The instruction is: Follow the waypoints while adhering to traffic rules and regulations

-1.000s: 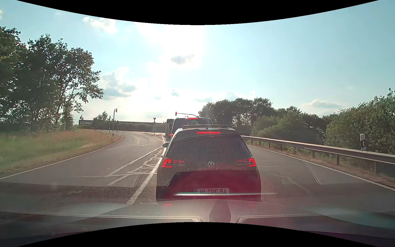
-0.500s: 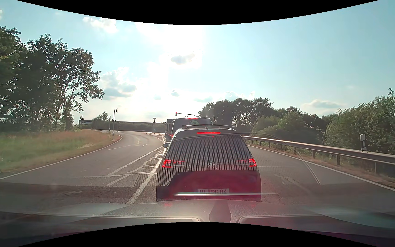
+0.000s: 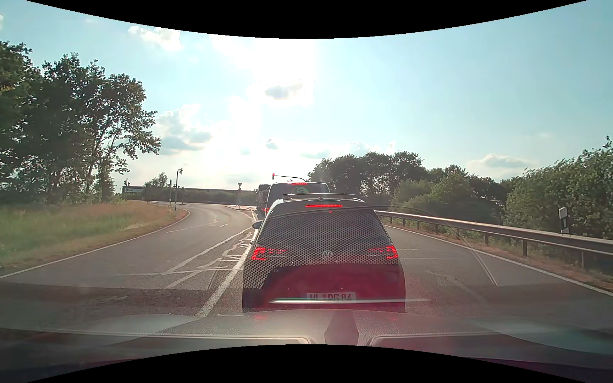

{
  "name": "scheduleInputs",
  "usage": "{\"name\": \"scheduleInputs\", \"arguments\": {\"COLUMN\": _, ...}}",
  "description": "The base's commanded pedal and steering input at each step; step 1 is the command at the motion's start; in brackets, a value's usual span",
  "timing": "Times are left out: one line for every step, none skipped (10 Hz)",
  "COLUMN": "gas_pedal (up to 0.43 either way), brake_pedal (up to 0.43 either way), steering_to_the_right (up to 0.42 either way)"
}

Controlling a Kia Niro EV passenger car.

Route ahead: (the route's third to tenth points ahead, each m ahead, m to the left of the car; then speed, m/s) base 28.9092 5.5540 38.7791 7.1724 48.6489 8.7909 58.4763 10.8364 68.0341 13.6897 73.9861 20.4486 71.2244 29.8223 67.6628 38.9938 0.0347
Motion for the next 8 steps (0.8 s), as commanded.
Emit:
{"name": "scheduleInputs", "arguments": {"gas_pedal": 0.000, "brake_pedal": 0.256, "steering_to_the_right": -0.041}}
{"name": "scheduleInputs", "arguments": {"gas_pedal": 0.000, "brake_pedal": 0.256, "steering_to_the_right": -0.042}}
{"name": "scheduleInputs", "arguments": {"gas_pedal": 0.000, "brake_pedal": 0.256, "steering_to_the_right": -0.042}}
{"name": "scheduleInputs", "arguments": {"gas_pedal": 0.000, "brake_pedal": 0.256, "steering_to_the_right": -0.042}}
{"name": "scheduleInputs", "arguments": {"gas_pedal": 0.000, "brake_pedal": 0.256, "steering_to_the_right": -0.042}}
{"name": "scheduleInputs", "arguments": {"gas_pedal": 0.000, "brake_pedal": 0.256, "steering_to_the_right": -0.042}}
{"name": "scheduleInputs", "arguments": {"gas_pedal": 0.000, "brake_pedal": 0.256, "steering_to_the_right": -0.042}}
{"name": "scheduleInputs", "arguments": {"gas_pedal": 0.000, "brake_pedal": 0.256, "steering_to_the_right": -0.042}}
